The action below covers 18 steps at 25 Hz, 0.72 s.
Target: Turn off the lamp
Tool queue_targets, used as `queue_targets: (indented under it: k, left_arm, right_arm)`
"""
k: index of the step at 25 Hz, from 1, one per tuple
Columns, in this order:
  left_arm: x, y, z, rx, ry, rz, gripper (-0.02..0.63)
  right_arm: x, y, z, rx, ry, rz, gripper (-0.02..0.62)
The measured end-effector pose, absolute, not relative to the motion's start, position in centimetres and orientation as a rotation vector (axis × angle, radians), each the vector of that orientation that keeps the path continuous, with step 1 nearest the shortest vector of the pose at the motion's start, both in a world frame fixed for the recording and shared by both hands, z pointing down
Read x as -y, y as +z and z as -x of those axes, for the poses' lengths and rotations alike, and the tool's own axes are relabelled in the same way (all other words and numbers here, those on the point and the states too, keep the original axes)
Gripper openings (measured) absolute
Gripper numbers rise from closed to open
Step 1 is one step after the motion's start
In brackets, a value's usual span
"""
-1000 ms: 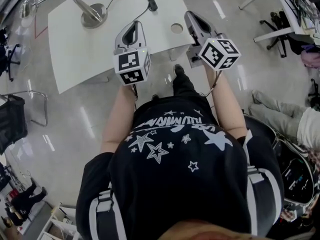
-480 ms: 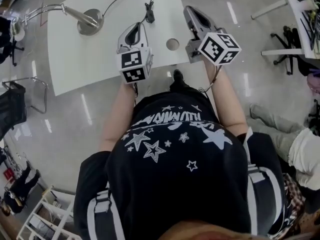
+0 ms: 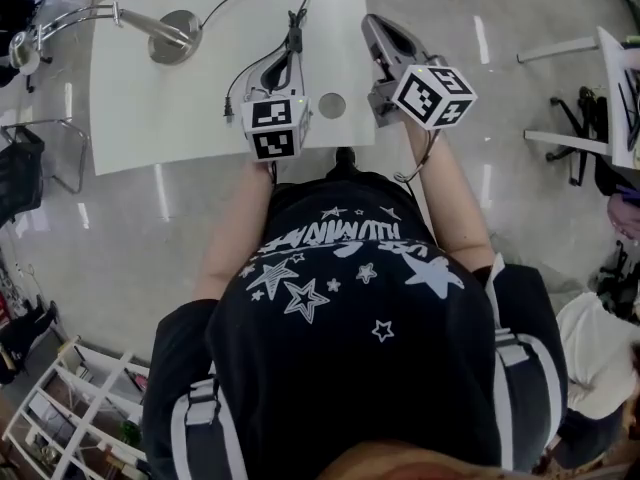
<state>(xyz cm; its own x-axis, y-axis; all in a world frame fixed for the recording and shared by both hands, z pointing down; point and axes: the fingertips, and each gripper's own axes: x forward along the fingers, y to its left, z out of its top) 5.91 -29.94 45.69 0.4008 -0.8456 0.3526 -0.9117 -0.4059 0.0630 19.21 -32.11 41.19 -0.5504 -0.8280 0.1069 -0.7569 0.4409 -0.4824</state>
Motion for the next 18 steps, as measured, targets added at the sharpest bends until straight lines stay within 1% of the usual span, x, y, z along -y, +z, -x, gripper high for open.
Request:
queue_targets:
  k: [5, 10, 12, 18]
  left_arm:
    - [30.5, 46.9, -7.3, 1.535, 0.367, -2.361, 0.011]
    - [30.8, 48.5, -7.3, 1.564, 0.417, -2.299, 0.017]
    - [31.0, 49.0, -7.2, 1.566, 0.426, -2.285, 0.087]
    - [31.8, 51.0, -6.8, 1.565, 0.495, -2.282, 0.189]
  right_arm:
    - [33.5, 42.7, -20.4, -2.573, -0.783, 1.368, 0.006]
    - [33.8, 44.0, -19.9, -2.625, -0.834, 1.307, 0.006]
    - [33.8, 44.4, -19.5, -2.641, -0.848, 1.286, 0.006]
    - [33.7, 45.4, -18.0, -2.678, -0.88, 1.266, 0.006]
